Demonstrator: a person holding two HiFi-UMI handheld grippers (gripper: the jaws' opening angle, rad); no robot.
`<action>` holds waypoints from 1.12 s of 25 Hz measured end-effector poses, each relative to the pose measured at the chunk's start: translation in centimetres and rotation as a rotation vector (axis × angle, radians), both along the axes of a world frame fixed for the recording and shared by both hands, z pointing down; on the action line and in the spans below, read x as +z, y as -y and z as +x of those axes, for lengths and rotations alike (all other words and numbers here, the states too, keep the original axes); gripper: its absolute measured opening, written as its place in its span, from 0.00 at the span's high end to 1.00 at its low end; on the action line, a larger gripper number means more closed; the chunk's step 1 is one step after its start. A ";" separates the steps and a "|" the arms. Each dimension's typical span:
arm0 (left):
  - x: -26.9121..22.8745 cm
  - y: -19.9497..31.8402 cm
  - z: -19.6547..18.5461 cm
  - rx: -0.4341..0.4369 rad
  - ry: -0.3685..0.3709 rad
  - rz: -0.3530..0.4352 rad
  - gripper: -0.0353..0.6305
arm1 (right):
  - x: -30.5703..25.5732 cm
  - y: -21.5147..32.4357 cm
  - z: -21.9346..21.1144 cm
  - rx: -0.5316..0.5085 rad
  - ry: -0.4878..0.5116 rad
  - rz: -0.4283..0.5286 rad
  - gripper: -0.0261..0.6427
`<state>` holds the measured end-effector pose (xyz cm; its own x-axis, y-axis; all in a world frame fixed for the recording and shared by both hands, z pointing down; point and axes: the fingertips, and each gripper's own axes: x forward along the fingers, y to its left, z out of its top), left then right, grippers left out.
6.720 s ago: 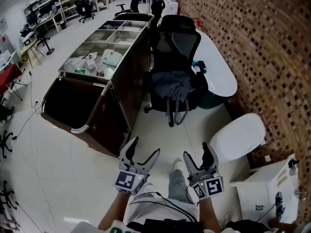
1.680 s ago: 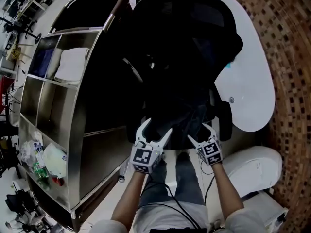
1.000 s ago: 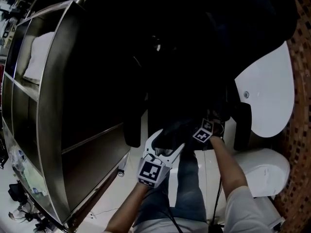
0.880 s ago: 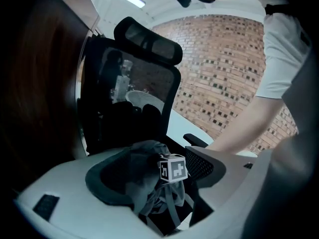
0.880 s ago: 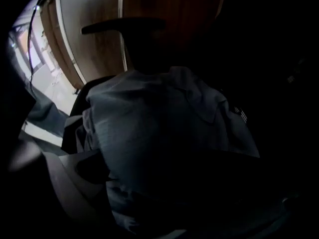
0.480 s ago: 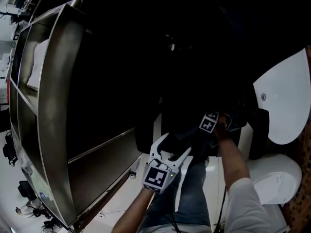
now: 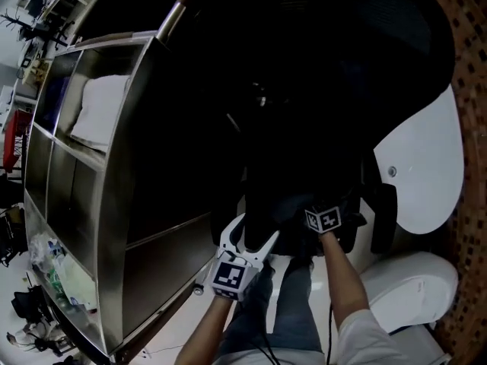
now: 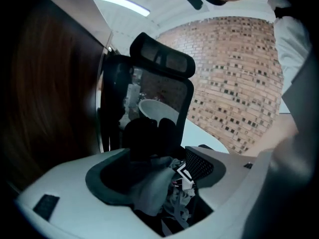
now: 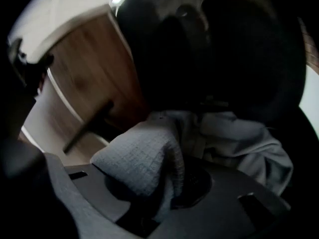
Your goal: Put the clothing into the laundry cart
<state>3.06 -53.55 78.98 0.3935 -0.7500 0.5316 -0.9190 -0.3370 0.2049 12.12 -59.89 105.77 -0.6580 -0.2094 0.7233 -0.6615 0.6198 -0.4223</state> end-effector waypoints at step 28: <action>-38.6 -5.8 -4.7 -0.090 -0.131 0.599 0.44 | -67.8 -8.6 8.3 0.448 0.609 0.837 0.77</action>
<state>-1.61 -47.72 40.42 0.3479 -0.9367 -0.0406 -0.9293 -0.3502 0.1169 20.40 -51.27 37.92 -0.5966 -0.7840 -0.1716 -0.7213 0.6175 -0.3136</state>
